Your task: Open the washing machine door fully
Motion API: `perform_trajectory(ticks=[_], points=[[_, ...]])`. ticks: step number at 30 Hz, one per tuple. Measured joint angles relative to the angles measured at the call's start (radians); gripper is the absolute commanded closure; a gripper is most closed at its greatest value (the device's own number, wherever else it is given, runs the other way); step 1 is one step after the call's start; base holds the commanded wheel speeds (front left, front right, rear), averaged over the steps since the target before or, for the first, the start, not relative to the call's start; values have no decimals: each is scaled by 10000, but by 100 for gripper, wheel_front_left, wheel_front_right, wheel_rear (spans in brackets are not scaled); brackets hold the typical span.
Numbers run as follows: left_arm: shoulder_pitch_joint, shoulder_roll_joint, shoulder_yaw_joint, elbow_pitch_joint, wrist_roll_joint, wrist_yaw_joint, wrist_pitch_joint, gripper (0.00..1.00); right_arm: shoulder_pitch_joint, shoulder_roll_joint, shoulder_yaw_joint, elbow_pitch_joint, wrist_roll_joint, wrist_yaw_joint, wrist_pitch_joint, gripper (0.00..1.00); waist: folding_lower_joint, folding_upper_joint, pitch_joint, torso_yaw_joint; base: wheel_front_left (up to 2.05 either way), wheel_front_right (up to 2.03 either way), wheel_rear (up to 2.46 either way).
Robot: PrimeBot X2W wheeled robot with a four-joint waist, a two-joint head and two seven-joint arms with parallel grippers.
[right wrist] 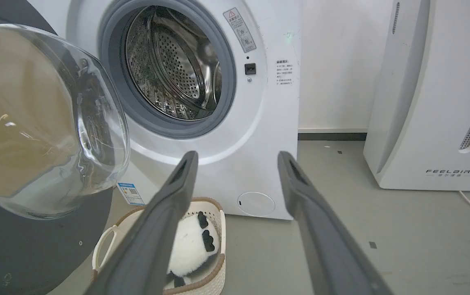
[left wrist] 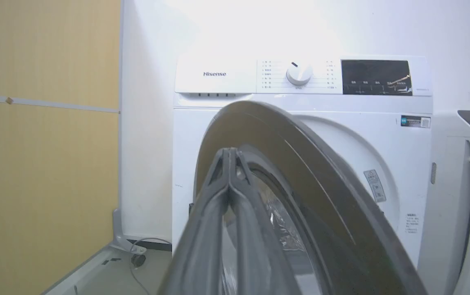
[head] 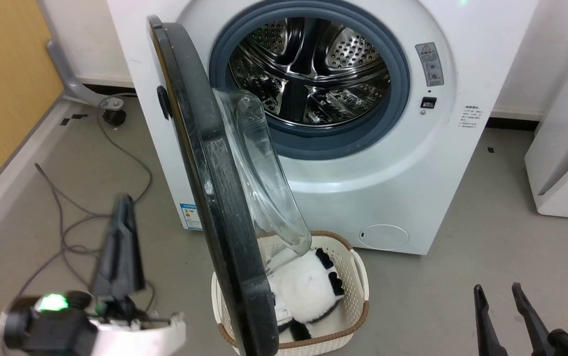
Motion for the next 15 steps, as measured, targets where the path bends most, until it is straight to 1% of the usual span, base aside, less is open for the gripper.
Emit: perform_trajectory(ticks=[6,9,12,15], points=[[-715,-15,-19,-1080,-59,73,0,100,-3,2,50,134,113,0,-4,0,0,0,-10,3,0,0,0],[-1038,-17,-184,-1455,-109,92,0,100,-4,2,92,190,169,0,-4,0,0,0,-36,-23,0,0,0],[-1094,-17,-495,-1601,-130,82,0,100,-5,2,132,249,224,0,-6,0,0,0,-72,-53,0,0,0],[-1090,-21,-1018,-1513,-159,-138,6,100,-6,4,171,303,251,0,-8,0,0,0,-110,-81,0,0,0]])
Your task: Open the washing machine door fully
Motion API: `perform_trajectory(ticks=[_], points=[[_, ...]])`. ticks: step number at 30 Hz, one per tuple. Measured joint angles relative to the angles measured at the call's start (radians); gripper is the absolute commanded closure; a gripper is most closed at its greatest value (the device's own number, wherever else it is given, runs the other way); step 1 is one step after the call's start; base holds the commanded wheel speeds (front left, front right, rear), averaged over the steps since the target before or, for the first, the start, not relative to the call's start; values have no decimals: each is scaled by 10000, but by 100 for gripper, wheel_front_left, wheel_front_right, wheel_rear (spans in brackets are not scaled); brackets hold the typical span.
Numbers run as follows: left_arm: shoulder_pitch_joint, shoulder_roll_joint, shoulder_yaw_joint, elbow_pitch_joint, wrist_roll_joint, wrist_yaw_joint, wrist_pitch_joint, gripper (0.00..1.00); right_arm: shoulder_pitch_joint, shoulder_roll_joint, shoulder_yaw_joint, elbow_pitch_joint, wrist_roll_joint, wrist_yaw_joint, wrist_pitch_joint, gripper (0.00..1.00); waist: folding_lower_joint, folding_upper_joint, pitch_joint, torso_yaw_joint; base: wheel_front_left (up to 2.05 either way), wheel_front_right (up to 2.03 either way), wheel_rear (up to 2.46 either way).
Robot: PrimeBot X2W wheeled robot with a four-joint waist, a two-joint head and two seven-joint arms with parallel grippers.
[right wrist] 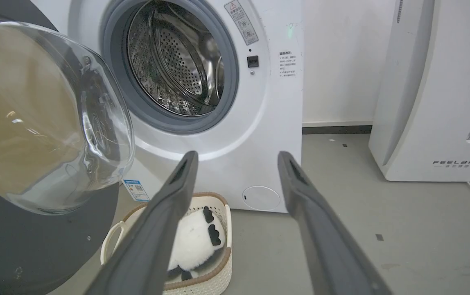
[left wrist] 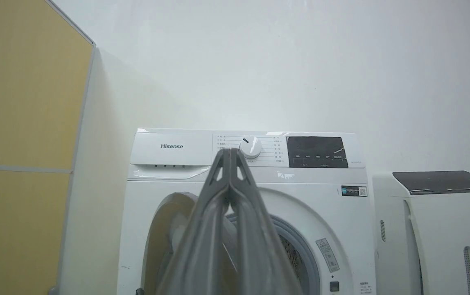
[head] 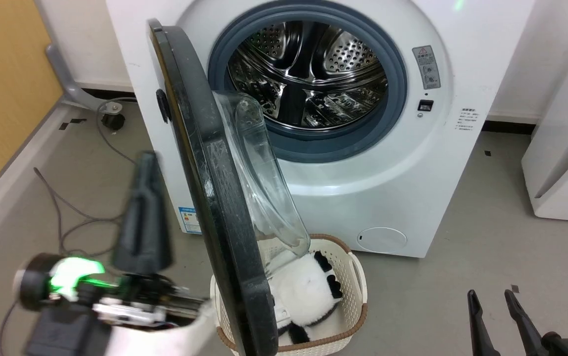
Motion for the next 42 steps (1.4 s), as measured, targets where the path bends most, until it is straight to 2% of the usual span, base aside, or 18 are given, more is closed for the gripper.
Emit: perform_trajectory(ticks=[10,18,19,26,30,42], points=[[383,-10,-1705,38,-81,-215,1262,100,1,0,33,86,88,0,-38,0,0,0,-51,48,0,0,0],[1090,-10,-2917,1045,-489,-207,2349,100,-5,0,46,127,90,0,-38,0,0,0,0,129,0,0,0],[1193,-10,-3152,1507,-725,-209,2621,100,-30,0,61,188,102,0,-38,0,0,0,38,153,0,0,0],[1323,38,-3099,2305,-755,-61,3181,100,-117,0,36,224,165,0,-38,0,0,0,125,193,0,0,0],[1329,50,-3009,2545,-792,173,3400,100,-117,0,35,276,167,0,-38,0,0,0,172,255,0,0,0],[1326,84,-2863,2830,-913,324,3273,100,-117,2,81,376,240,0,-38,0,-1,0,213,849,0,0,0]])
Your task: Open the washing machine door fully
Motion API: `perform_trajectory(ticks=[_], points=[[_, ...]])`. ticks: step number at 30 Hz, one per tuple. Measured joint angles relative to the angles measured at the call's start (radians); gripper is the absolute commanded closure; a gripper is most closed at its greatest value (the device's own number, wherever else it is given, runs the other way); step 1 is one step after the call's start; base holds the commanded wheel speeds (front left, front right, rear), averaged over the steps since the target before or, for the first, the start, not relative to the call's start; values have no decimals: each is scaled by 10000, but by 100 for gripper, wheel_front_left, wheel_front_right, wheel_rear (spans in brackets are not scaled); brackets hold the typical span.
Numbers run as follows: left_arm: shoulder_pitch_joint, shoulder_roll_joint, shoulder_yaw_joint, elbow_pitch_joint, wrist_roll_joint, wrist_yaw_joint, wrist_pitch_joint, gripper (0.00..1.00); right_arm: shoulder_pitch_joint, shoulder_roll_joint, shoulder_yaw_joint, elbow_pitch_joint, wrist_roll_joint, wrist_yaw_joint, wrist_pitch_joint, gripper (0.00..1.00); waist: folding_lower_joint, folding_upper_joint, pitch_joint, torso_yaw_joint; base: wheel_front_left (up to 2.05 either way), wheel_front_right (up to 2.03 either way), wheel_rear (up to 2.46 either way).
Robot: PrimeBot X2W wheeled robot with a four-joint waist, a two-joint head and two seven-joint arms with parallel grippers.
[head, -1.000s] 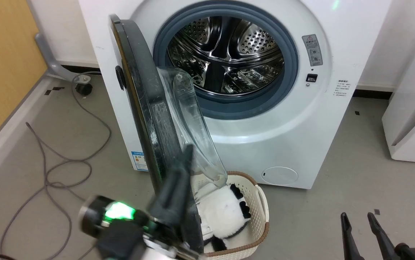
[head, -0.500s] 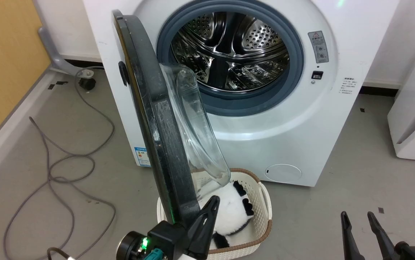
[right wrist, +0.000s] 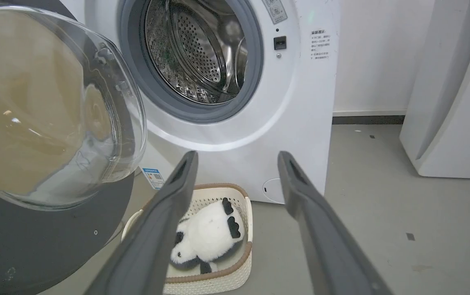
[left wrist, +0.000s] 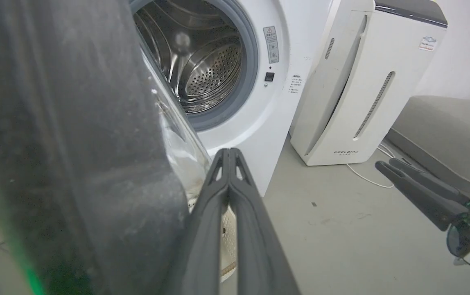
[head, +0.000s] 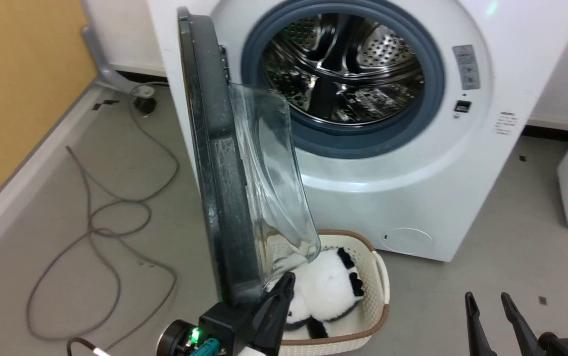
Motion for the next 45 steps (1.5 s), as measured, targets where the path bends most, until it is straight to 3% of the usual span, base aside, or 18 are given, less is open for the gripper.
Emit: perform_trajectory(ticks=[14,22,37,45], points=[[-30,330,554,17,-115,228,-6,100,-5,4,111,144,105,0,-2,0,-1,0,0,1303,0,0,0],[-130,786,1461,138,-372,537,-92,100,-50,4,228,198,113,0,-2,0,-1,0,51,1860,0,0,0],[-810,1275,3402,769,-1185,1055,-694,100,-134,-36,357,215,-82,0,0,0,0,0,872,2059,0,0,0],[-1663,1779,4429,1538,-1699,1097,-1076,100,-538,-326,451,44,-159,0,196,0,0,0,1669,1990,0,0,0]])
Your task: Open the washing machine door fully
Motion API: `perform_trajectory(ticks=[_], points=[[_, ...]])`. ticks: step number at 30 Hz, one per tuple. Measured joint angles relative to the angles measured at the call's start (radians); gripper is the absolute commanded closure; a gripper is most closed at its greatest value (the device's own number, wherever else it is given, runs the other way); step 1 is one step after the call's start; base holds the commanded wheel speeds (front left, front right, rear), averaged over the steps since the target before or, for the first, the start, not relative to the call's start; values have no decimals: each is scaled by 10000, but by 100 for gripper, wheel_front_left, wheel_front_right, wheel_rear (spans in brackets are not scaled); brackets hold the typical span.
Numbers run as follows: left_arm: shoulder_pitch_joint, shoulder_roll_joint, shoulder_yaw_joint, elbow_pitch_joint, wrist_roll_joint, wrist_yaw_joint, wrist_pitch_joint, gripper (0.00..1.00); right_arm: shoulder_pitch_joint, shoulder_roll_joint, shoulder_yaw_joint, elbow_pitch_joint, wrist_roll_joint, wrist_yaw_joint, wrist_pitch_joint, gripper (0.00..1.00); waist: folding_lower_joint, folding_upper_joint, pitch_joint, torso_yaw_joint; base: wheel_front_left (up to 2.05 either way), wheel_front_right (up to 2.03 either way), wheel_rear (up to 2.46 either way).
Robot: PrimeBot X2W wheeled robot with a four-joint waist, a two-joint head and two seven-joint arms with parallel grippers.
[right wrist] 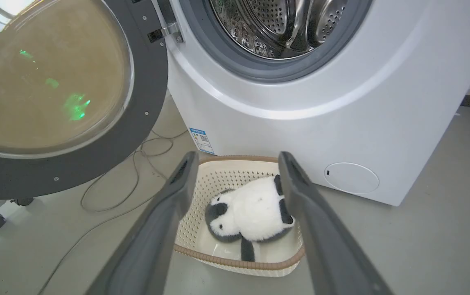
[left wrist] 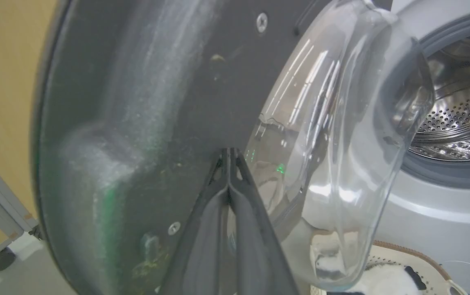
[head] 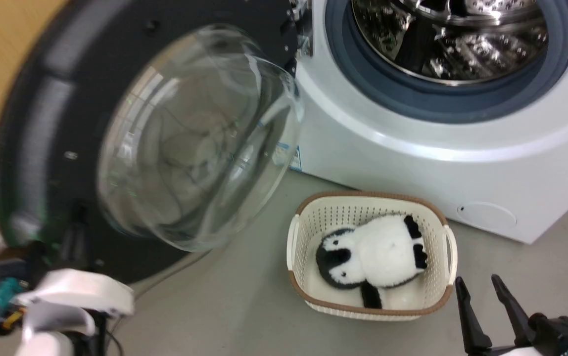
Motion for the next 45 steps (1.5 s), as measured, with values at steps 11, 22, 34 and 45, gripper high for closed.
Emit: perform_trajectory(ticks=[11,22,34,45], points=[[-1489,1062,1216,1666,-612,-144,-255,100,-364,-284,36,-247,-12,0,247,0,1,0,912,-428,0,0,0],[-2912,1965,2255,3722,-1406,-483,-629,100,-596,-439,0,-493,-29,0,416,0,1,0,1580,-710,0,0,0],[-3207,2245,2127,4750,-1409,-773,-1200,100,-709,-449,-8,-453,-29,0,410,0,1,0,1578,-892,0,0,0],[-2607,1787,826,3588,-627,-1162,-1601,100,-718,-382,-63,-594,-25,0,-71,0,1,0,665,-1025,0,0,0]])
